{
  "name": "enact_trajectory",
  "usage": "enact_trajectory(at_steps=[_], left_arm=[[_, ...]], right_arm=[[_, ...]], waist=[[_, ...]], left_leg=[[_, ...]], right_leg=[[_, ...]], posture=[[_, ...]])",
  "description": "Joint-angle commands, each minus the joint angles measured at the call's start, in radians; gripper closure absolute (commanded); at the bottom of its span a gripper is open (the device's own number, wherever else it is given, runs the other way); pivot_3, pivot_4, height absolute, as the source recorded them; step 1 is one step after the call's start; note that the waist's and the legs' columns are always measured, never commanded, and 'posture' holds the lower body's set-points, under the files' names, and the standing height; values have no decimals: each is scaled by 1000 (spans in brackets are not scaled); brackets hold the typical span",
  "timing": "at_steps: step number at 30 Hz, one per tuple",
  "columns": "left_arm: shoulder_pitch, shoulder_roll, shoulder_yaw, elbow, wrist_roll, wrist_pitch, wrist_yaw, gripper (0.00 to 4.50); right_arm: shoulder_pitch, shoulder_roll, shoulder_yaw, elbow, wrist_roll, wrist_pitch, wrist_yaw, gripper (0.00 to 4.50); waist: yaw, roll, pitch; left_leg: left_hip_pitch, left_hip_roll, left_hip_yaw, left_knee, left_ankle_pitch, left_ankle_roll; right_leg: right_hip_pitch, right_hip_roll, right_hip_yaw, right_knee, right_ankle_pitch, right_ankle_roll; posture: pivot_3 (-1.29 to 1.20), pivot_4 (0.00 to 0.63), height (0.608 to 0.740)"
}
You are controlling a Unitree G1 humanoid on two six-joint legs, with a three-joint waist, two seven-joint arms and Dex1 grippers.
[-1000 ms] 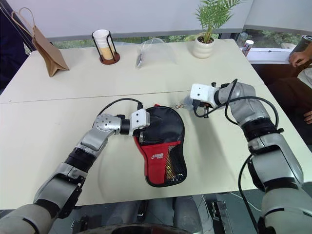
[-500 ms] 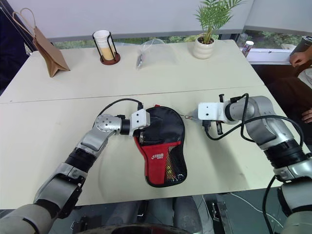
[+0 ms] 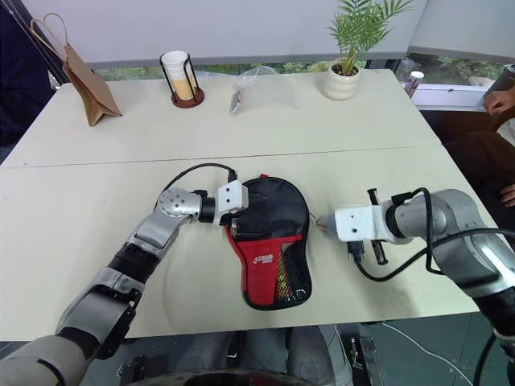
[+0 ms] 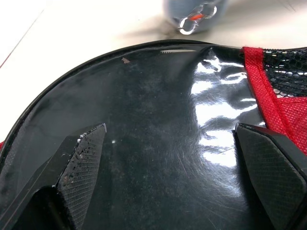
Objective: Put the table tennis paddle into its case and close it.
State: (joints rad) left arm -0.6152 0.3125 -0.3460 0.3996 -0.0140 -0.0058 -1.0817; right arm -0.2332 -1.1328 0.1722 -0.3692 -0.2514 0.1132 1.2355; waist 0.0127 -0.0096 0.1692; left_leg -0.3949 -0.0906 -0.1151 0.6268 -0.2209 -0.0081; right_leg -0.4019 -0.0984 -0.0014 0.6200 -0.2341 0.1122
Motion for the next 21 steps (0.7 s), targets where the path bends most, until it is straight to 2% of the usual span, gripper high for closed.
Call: enact_trajectory(at_steps=[1, 10, 21], left_arm=[[29, 25, -32, 71, 53, 27, 7, 0], [19, 23, -36, 89, 57, 21, 11, 0], [18, 17, -39, 97, 59, 19, 17, 0]], right_arm=[[65, -30, -15, -105, 51, -16, 43, 4482], [255, -109, -67, -232, 67, -95, 53, 4482], [488, -217, -213, -250, 79, -261, 65, 4482]], waist=[[0, 0, 0], [2, -1, -3], [20, -1, -3]], left_leg=[[0, 0, 0, 0, 0, 0], [3, 1, 0, 0, -4, -2], [3, 0, 0, 1, -7, 0]], right_leg=[[0, 0, 0, -1, 0, 0], [5, -1, -1, -5, -1, 0], [8, -4, -1, -8, -2, 2]], posture=[[0, 150, 740], [0, 150, 740], [0, 150, 740]])
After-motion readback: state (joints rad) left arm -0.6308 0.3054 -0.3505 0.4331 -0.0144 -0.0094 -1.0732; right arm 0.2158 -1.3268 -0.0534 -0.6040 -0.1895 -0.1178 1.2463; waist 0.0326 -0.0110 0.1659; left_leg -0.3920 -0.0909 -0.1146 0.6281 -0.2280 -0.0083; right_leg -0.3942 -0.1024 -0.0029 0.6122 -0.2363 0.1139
